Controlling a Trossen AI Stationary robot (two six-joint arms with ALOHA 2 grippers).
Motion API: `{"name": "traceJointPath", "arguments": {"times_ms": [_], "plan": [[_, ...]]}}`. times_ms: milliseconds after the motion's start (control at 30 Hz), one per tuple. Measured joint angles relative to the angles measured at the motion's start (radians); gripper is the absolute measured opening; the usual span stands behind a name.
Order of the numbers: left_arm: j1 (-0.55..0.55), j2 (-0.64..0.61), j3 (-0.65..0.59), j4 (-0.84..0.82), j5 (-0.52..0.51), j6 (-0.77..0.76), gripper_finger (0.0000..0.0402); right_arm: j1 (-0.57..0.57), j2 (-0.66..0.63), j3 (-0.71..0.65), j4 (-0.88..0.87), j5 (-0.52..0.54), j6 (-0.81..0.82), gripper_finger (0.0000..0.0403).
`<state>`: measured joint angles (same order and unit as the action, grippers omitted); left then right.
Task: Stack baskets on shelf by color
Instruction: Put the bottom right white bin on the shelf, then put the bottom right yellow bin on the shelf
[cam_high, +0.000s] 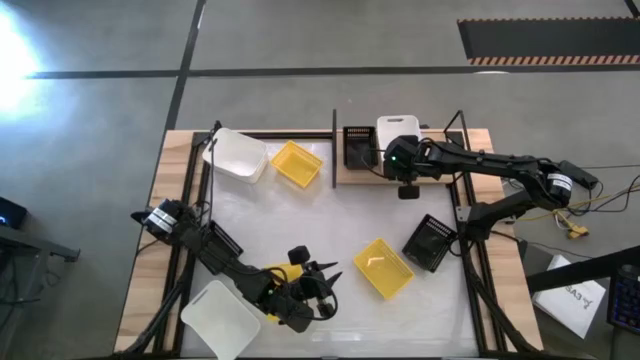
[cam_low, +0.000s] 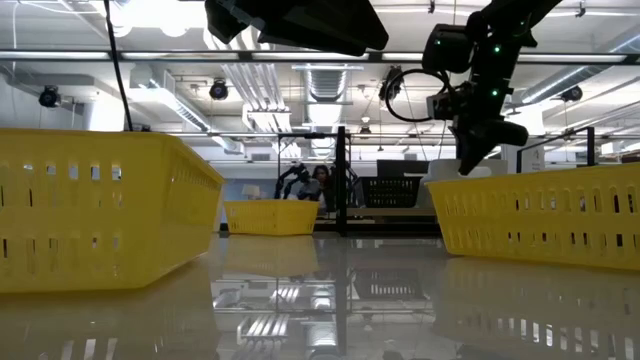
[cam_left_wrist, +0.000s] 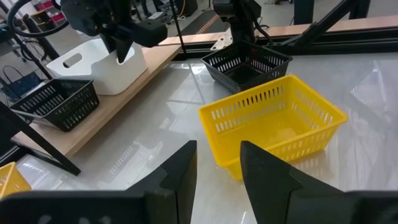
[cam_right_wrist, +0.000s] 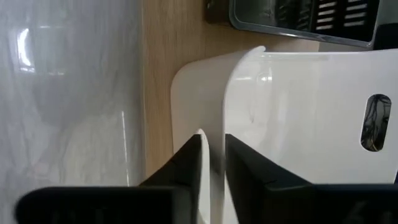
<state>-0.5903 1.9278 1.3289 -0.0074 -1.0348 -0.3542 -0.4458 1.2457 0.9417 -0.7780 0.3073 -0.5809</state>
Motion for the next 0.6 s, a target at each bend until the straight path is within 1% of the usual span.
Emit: {"name": "traceJointPath", "arguments": {"times_ms": [100, 167, 233, 300, 400, 500, 600], "plan": [[0.0, 0.0, 0.0, 0.0, 0.0, 0.0, 0.0107, 0.0, -0.001, 0.004, -0.01, 0.028, -0.005, 0.0104], [0.0, 0.0, 0.0, 0.0, 0.0, 0.0, 0.0107, 0.007, -0.001, 0.035, -0.064, 0.059, 0.023, 0.012], [0.0, 0.0, 0.0, 0.0, 0.0, 0.0, 0.0107, 0.015, -0.001, 0.088, -0.145, 0.066, 0.067, 0.013], [0.0, 0.0, 0.0, 0.0, 0.0, 0.0, 0.0107, 0.026, -0.001, 0.153, -0.247, 0.066, 0.145, 0.0135], [0.0, 0.0, 0.0, 0.0, 0.0, -0.001, 0.0107, 0.063, -0.004, 0.256, -0.401, 0.062, 0.318, 0.0135], [0.0, 0.0, 0.0, 0.0, 0.0, -0.004, 0.0107, 0.152, -0.024, 0.323, -0.519, 0.059, 0.468, 0.0129], [0.0, 0.0, 0.0, 0.0, 0.0, -0.006, 0.0107, 0.31, -0.065, 0.336, -0.561, 0.052, 0.6, 0.012]]}}
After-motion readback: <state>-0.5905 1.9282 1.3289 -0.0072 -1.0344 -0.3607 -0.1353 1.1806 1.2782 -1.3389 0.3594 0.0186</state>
